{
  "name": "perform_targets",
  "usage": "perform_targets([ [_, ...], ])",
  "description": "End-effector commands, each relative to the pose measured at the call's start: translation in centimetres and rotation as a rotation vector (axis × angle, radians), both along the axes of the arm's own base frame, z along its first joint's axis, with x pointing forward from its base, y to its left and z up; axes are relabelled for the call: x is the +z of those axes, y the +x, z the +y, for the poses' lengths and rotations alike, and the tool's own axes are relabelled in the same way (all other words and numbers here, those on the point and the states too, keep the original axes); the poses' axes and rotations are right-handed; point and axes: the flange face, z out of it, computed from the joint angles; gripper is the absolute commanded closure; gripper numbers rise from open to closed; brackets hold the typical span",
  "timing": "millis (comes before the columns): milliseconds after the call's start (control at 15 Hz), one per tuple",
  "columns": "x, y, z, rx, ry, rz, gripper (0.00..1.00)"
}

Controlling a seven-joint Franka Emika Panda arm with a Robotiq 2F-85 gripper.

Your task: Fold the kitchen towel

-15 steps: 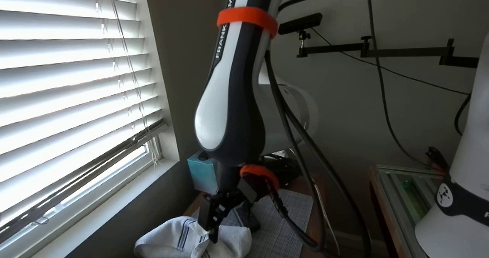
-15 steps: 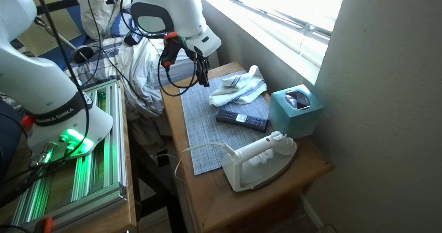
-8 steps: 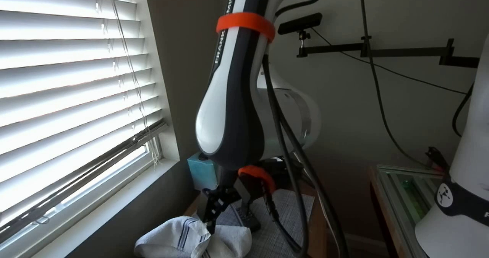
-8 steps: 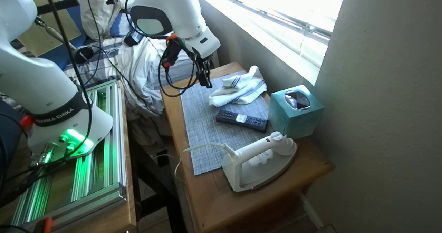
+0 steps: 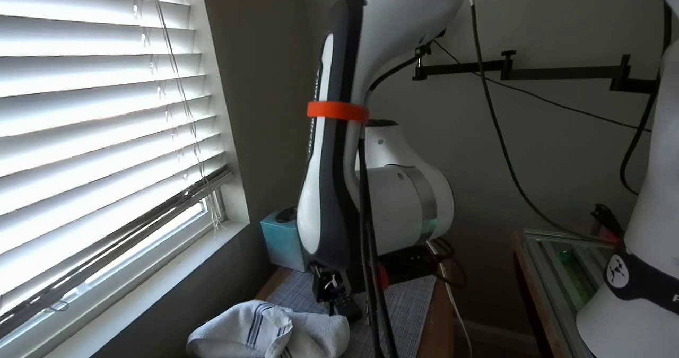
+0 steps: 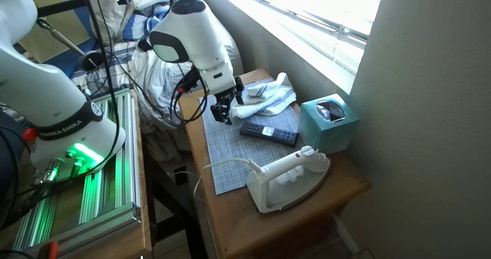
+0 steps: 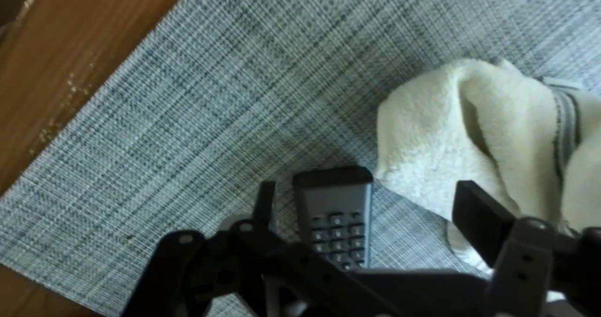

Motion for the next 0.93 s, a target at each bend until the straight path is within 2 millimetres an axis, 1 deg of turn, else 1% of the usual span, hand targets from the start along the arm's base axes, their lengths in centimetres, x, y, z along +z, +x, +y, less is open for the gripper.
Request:
perform_targets([
  [0, -1.4, -0.2, 1.1, -0.044, 0.077, 0.073, 0.08],
  [67, -1.2, 0.2, 1.6, -0.043, 0.104, 0.075, 0.09],
  [267, -0.8, 1.6, 1.9, -0.072, 0.137, 0.047, 0.01],
  [333, -1.0, 0.6, 2.0, -0.038, 0.107, 0.058, 0.01],
  [400, -0.9, 0.9, 2.1, -0.039, 0.109, 0.052, 0.04],
  [467, -1.0, 0.9, 2.0, -0.039, 0.109, 0.053, 0.01],
  [533, -1.0, 0.8, 2.1, -0.038, 0.108, 0.055, 0.0],
  [867, -0.8, 2.7, 3.0, -0.042, 0.137, -0.013, 0.0],
])
